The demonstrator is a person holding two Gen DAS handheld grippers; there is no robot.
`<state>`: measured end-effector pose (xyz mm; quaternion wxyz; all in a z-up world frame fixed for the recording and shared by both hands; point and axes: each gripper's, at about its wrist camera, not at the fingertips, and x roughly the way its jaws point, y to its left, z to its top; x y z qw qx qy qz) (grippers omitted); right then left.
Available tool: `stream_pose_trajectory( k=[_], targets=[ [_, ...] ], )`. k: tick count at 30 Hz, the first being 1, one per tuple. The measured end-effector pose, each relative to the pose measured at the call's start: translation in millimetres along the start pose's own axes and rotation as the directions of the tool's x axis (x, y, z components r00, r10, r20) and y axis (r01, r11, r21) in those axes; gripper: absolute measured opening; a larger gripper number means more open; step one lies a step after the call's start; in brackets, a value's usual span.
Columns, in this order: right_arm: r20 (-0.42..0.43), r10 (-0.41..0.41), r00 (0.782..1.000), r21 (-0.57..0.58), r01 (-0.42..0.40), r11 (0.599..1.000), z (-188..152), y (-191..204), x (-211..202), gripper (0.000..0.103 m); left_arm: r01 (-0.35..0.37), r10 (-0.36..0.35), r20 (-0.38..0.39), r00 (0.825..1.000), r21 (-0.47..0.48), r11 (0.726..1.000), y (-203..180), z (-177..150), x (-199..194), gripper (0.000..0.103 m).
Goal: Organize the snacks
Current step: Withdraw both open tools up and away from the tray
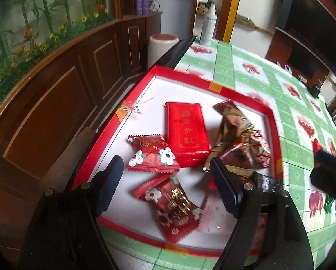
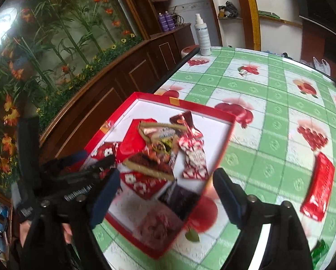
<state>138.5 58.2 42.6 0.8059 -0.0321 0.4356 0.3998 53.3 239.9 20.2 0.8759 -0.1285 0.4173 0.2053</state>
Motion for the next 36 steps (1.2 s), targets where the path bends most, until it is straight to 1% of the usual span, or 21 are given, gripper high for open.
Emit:
stream_pose_trajectory(
  k=[2,5,6,8,10,11,12,13,16,19,21,24,26,30,36],
  targets=[
    [0.006,-0.011,1.0,-0.004,0.011,1.0,-11.2,0.5,-6.5,0.092,-0.01,0.009,0.047,0.999,0.013,1.0,-3.8,-3.4,-14.0,0.08],
    [0.015,-0.011,1.0,-0.012,0.011,1.0,-25.0,2.1,-16.2,0.102,-0.081,0.071,0.149,0.986,0.059,0.995,-15.3,-11.5,-41.1,0.08],
    [0.017,-0.009,1.0,-0.016,0.009,1.0,-29.7,3.7,-20.2,0.103,-0.095,0.083,0.168,0.982,0.069,0.993,-17.3,-13.5,-46.6,0.08],
    [0.022,-0.011,1.0,-0.023,0.012,1.0,-38.3,5.1,-26.6,0.103,-0.151,0.132,0.206,0.97,0.078,0.985,-22.7,-19.9,-59.5,0.08],
    [0.023,-0.026,0.999,-0.023,0.026,0.999,-45.2,6.3,-31.4,0.103,-0.208,0.183,0.243,0.953,0.081,0.975,-26.8,-27.5,-71.0,0.08],
    [0.027,-0.028,0.999,-0.021,0.028,0.999,-48.4,6.5,-33.5,0.103,-0.216,0.19,0.251,0.949,0.081,0.973,-26.9,-29.9,-74.2,0.08],
    [0.032,-0.028,0.999,-0.021,0.029,0.999,-52.2,7.0,-35.8,0.103,-0.208,0.182,0.254,0.95,0.08,0.975,-27.0,-33.1,-77.8,0.08],
    [0.038,-0.035,0.999,-0.025,0.036,0.999,-56.4,8.4,-38.1,0.103,-0.185,0.161,0.251,0.955,0.077,0.98,-25.8,-36.2,-80.6,0.08],
    [0.073,-0.072,0.995,-0.042,0.075,0.996,-66.7,14.1,-43.8,0.103,-0.141,0.122,0.242,0.963,0.065,0.988,-21.8,-45.9,-87.2,0.08],
    [0.123,-0.103,0.987,-0.074,0.112,0.991,-75.4,24.1,-50.4,0.103,-0.128,0.109,0.243,0.964,0.067,0.989,-20.3,-55.5,-91.9,0.08],
    [0.156,-0.119,0.98,-0.096,0.135,0.986,-80.4,31.2,-54.5,0.103,-0.13,0.109,0.256,0.961,0.068,0.989,-20.1,-63.6,-98.2,0.08],
    [0.209,-0.153,0.966,-0.125,0.181,0.975,-85.1,38.4,-58.8,0.103,-0.125,0.105,0.259,0.96,0.061,0.99,-20.1,-72.5,-102.5,0.08],
    [0.212,-0.174,0.962,-0.127,0.203,0.971,-85.0,38.8,-57.4,0.103,-0.109,0.091,0.249,0.964,0.06,0.992,-21.7,-77.5,-103.4,0.08],
    [0.192,-0.163,0.968,-0.103,0.185,0.977,-84.9,33.7,-54.5,0.103,-0.1,0.081,0.24,0.968,0.069,0.993,-27.2,-84.2,-102.3,0.08],
    [0.198,-0.175,0.964,-0.098,0.197,0.975,-85.9,33.3,-56.8,0.103,-0.08,0.065,0.216,0.974,0.061,0.995,-27.7,-87.3,-98.9,0.08]
  ],
)
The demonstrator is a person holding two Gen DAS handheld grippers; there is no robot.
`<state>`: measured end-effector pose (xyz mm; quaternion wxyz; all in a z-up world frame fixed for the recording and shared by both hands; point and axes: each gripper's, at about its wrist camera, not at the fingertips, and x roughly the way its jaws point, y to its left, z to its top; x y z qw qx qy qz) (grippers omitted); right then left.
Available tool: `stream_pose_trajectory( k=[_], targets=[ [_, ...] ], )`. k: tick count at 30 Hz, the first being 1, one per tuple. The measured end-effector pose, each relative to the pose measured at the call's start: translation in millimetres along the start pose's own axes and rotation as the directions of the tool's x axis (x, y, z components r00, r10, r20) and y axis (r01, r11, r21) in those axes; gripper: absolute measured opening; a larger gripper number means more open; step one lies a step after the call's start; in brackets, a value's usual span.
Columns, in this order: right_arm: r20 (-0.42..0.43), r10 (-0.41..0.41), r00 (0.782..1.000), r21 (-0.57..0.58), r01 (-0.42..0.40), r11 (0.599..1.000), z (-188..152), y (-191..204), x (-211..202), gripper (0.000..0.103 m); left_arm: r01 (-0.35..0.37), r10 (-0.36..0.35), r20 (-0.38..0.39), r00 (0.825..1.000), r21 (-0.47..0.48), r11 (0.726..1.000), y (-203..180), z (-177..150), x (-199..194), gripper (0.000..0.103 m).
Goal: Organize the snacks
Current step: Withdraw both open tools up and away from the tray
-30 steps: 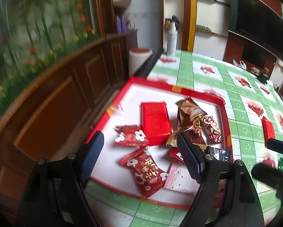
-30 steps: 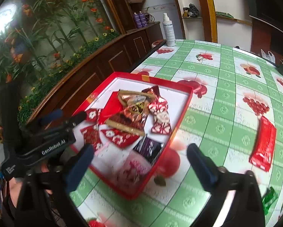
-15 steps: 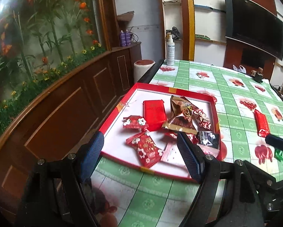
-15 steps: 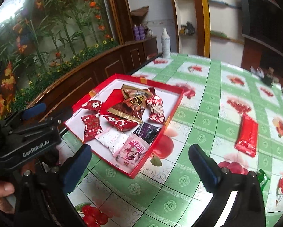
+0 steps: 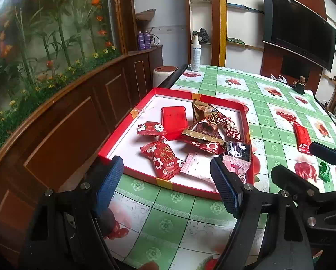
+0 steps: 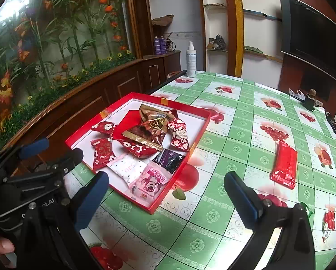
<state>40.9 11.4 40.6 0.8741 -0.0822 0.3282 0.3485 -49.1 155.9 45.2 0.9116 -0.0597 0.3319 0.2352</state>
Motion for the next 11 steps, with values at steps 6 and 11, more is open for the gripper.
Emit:
stream_pose_trajectory(
  k=[6,11],
  targets=[
    [-0.002,0.0,1.0,0.01,0.0,1.0,1.6,-3.4,-2.3,0.103,0.018,-0.019,-0.013,1.0,-0.022,1.0,1.4,-0.3,2.5,0.08],
    [0.0,-0.004,1.0,0.015,0.004,1.0,1.1,-6.0,-3.7,0.103,0.029,-0.029,-0.012,1.0,-0.027,0.999,-2.1,-1.9,2.2,0.08]
  ],
)
